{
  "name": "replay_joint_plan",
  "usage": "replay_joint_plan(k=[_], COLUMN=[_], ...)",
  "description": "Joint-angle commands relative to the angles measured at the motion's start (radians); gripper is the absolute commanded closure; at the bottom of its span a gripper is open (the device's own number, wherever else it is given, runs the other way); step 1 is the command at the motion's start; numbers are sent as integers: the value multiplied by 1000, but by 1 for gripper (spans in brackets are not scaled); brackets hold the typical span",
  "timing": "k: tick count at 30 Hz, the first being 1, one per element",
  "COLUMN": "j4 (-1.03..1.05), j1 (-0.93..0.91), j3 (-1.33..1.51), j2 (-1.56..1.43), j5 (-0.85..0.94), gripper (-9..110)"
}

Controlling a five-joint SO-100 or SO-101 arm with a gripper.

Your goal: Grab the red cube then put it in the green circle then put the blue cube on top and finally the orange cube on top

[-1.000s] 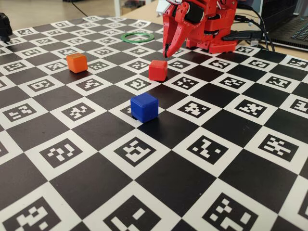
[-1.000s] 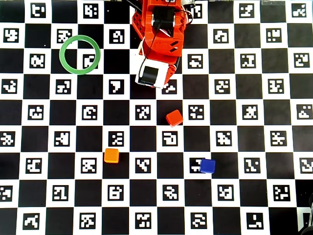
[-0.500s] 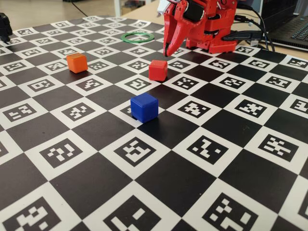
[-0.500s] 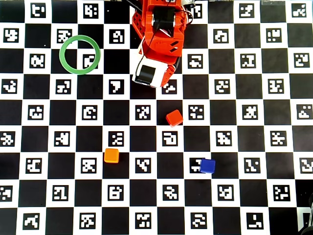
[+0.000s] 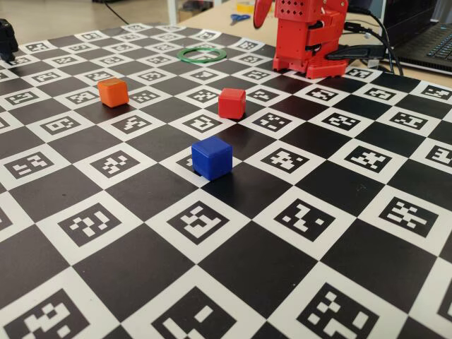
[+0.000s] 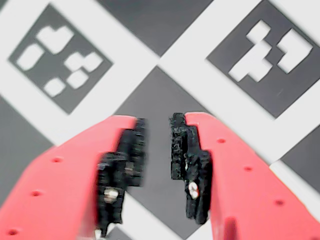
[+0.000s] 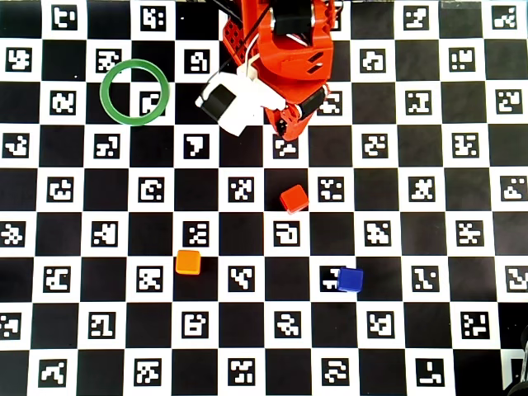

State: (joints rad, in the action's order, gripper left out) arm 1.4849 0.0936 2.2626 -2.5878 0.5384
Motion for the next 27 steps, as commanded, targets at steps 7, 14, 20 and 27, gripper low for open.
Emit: replay_joint_plan(k=[7,14,20,27], j4=[29,28,-26,-114], j1=[12,15,48,81], j3=[-293,-382,-388,-342], j2=[276,428,485,577], j5=[-150,-258,-313,-304], gripper=[71,61,57,56])
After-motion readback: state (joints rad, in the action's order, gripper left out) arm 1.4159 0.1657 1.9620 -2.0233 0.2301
